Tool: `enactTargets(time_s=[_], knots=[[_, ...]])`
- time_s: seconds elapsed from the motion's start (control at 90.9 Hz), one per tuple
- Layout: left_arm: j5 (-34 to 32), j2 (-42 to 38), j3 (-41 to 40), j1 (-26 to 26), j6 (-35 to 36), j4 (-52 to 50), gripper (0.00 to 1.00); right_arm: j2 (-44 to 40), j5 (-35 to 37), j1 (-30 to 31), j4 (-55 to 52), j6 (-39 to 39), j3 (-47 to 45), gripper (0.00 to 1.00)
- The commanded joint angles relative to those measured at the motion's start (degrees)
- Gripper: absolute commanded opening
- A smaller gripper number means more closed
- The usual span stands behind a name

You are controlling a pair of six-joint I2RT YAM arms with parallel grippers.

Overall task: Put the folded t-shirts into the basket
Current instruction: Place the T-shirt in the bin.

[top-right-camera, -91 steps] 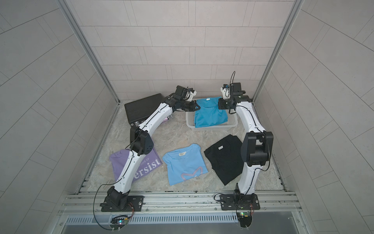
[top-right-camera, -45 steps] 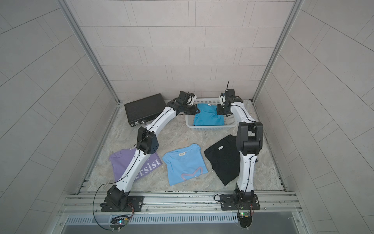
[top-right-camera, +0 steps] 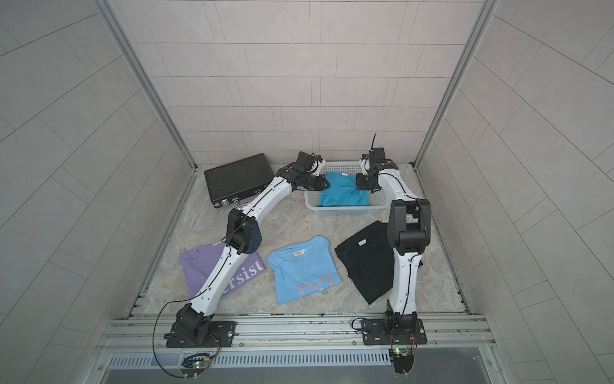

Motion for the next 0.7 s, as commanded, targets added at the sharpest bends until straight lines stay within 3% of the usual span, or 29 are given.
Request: enactTargets(time_s=[0.0, 0.275, 0.506, 0.693], knots=[[-5.58, -0.51, -1.41, -0.4, 4.34, -1.4, 0.25, -0.04, 1.0, -0.06, 3.44, -0.96, -0.44, 0.1], [-13.88, -0.04, -1.02, -2.53, 12.05, 0.63, 0.42, 4.13, 4.33, 0.11, 9.01, -2.44, 0.08, 0.29], [-18.86, -1.21, 0.42, -3.59, 14.75, -0.49, 0.47, 6.96, 11.01, 0.59, 8.36, -3.93, 3.05, 0.33], [-16.07, -4.71, 0.39, -3.82, 15.58, -2.63, 0.51, 4.67, 11.3, 0.77, 8.35, -6.09, 2.89, 0.34]])
